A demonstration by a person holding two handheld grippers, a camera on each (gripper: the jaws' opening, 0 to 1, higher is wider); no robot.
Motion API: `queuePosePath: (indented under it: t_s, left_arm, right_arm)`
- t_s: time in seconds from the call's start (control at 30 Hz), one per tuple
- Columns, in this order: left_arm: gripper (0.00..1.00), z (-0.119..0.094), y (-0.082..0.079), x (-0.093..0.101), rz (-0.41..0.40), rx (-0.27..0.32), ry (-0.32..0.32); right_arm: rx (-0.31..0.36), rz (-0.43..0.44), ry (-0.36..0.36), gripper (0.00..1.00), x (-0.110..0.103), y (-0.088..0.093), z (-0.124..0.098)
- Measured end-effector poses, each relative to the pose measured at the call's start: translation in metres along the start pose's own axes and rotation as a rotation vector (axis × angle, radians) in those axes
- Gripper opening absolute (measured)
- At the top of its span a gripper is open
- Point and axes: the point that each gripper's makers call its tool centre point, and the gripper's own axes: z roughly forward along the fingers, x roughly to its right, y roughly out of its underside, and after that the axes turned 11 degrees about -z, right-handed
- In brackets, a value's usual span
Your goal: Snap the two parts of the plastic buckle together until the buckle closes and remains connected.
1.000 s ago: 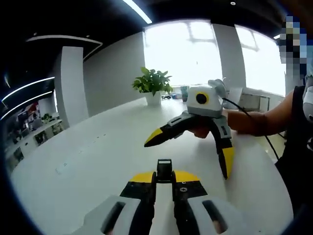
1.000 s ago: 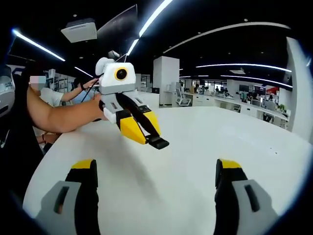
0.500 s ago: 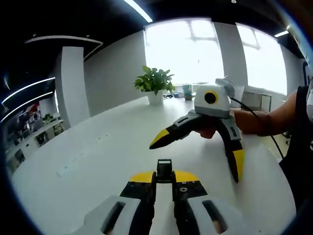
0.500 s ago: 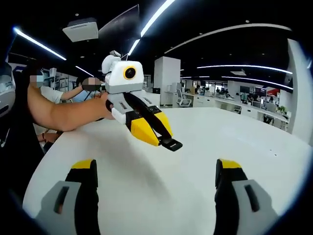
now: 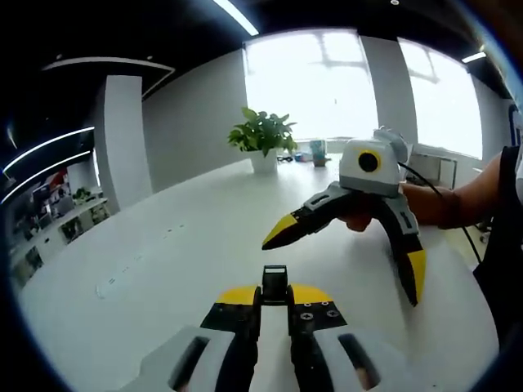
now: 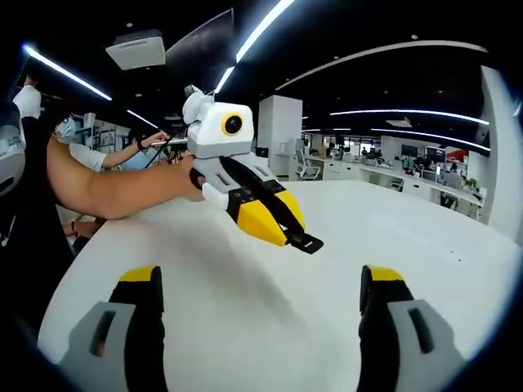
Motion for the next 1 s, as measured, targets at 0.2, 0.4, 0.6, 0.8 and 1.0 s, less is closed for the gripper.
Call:
queuePosePath:
  t_s: [0.2,0.4,0.6,0.8,1.0]
  left_arm:
    - [0.10,0.001,-0.002,-0.001,0.003,-0.002,0.000]
    - [0.10,0.002,-0.004,-0.003,0.002,-0.004,-0.002]
    - [0.10,0.005,-0.004,-0.005,0.001,-0.006,-0.001]
    - [0.10,0.008,-0.003,-0.009,-0.003,-0.007,0.001]
    - [0.10,0.011,-0.004,-0.011,-0.004,-0.010,0.002]
  right_arm:
    - [0.000,0.002,0.001,1.00,0.000,0.000,0.000]
    - [-0.001,0.000,0.000,1.00,0.000,0.000,0.000]
    - [-0.001,-0.001,0.000,1.00,0.001,0.000,0.000]
    - [-0.004,0.001,-0.003,1.00,0.001,0.002,0.000]
    - [-0.009,0.002,-0.002,1.00,0.002,0.003,0.000]
